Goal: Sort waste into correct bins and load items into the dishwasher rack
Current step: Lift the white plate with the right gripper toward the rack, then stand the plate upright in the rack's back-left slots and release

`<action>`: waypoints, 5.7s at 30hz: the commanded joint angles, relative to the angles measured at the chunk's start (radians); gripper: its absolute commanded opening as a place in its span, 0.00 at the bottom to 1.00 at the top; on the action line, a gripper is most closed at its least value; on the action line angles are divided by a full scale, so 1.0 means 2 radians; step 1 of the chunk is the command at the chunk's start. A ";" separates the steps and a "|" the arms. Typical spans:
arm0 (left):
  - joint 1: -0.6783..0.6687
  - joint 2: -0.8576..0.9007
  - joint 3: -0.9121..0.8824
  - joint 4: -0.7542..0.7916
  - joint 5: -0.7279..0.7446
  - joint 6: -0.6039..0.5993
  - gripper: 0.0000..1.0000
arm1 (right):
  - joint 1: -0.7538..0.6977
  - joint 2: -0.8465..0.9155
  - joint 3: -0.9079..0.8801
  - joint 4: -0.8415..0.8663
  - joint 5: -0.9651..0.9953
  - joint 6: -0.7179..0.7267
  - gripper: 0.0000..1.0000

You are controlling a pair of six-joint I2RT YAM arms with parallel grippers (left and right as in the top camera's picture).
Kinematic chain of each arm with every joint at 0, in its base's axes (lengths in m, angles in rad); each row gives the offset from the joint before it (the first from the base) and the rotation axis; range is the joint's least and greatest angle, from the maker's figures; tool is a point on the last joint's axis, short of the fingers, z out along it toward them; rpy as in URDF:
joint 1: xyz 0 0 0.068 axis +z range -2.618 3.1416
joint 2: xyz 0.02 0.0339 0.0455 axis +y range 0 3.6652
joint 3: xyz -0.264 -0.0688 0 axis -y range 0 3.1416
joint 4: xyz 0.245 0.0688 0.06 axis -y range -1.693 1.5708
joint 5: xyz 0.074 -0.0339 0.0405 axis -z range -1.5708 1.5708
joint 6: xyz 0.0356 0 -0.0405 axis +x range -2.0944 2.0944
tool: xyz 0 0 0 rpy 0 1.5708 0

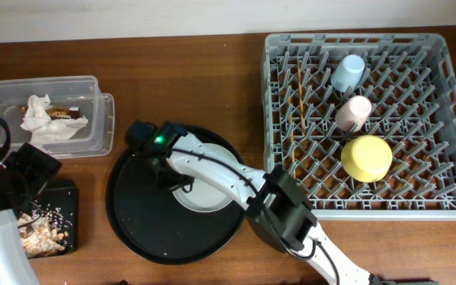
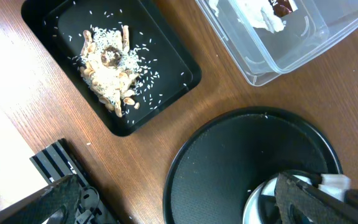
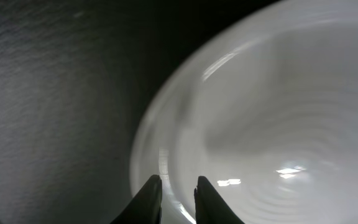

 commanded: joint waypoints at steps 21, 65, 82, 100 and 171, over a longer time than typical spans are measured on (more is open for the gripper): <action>0.003 -0.003 0.004 -0.001 -0.004 -0.001 0.99 | -0.038 -0.025 0.125 -0.133 0.014 -0.037 0.34; 0.003 -0.003 0.004 -0.001 -0.004 -0.001 0.99 | -0.196 -0.087 0.062 -0.116 -0.054 -0.067 0.04; 0.003 -0.003 0.004 -0.001 -0.003 -0.001 0.99 | -0.423 -0.114 0.235 -0.175 0.331 -0.010 0.04; 0.003 -0.003 0.004 -0.001 -0.004 -0.001 0.99 | -0.335 -0.048 0.235 -0.150 0.359 0.029 0.04; 0.003 -0.003 0.004 -0.001 -0.003 -0.001 0.99 | -0.327 -0.654 -0.054 -0.213 0.054 -0.155 0.98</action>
